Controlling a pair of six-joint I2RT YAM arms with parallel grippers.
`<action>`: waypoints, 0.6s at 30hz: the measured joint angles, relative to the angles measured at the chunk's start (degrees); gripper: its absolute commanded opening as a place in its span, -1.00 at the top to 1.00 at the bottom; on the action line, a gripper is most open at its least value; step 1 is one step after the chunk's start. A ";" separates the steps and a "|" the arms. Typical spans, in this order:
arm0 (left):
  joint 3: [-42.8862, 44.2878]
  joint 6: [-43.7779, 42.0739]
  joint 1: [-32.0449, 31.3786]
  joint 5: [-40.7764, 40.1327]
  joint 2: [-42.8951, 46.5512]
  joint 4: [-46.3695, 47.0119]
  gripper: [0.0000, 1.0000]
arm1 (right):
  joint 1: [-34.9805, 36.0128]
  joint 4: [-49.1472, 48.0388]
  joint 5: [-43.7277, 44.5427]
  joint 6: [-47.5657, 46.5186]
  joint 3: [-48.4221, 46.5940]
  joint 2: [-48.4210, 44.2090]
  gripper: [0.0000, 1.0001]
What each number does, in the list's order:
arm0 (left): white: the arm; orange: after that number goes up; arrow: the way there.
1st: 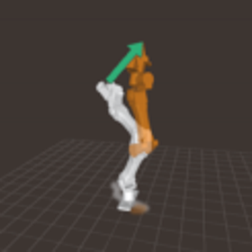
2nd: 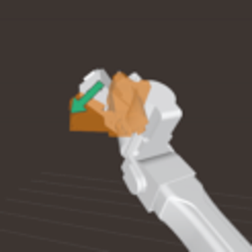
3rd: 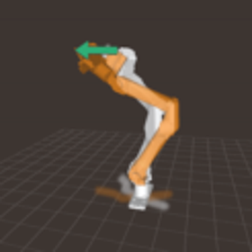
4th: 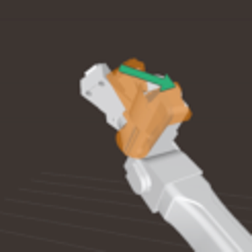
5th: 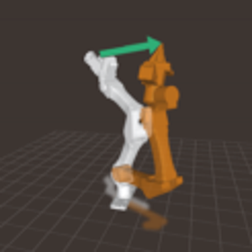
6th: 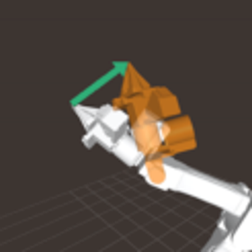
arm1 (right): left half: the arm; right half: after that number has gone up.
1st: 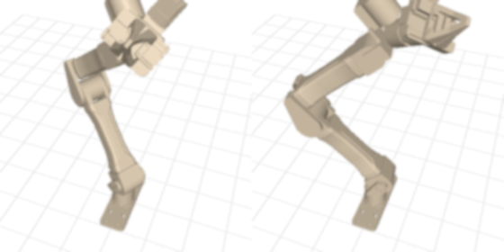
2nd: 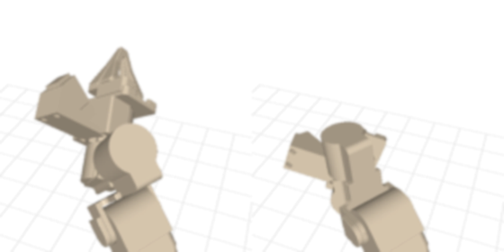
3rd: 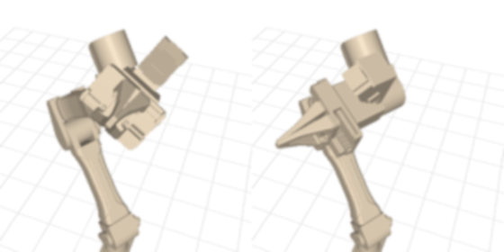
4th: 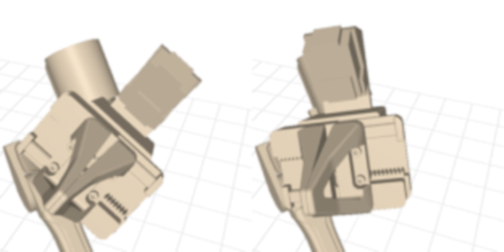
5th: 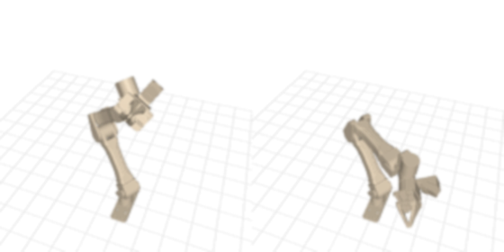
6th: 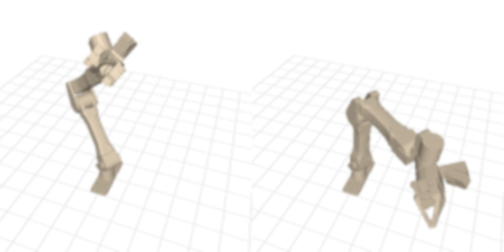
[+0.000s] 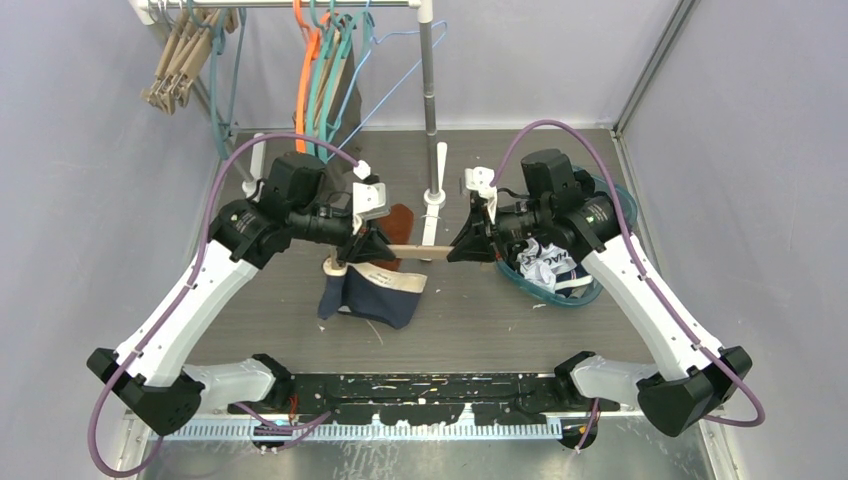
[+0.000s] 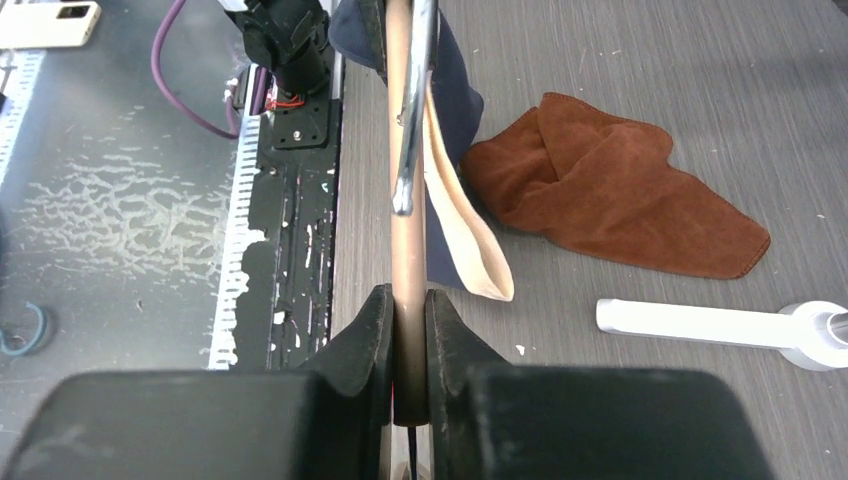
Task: Remove the underwear clipped to the hanger
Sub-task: Remove the underwear from the hanger.
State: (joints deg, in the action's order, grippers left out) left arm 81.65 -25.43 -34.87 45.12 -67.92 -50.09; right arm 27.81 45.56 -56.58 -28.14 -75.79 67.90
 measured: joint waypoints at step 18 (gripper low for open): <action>-8.72 7.98 10.21 2.47 10.62 7.28 -0.96 | -9.14 -0.50 0.37 -2.36 9.05 -9.79 0.99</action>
State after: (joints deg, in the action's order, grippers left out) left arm 72.93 -17.45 -24.67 47.59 -57.30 -42.81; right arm 18.68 45.06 -56.21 -30.50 -66.74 58.11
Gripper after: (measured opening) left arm 0.979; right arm 0.174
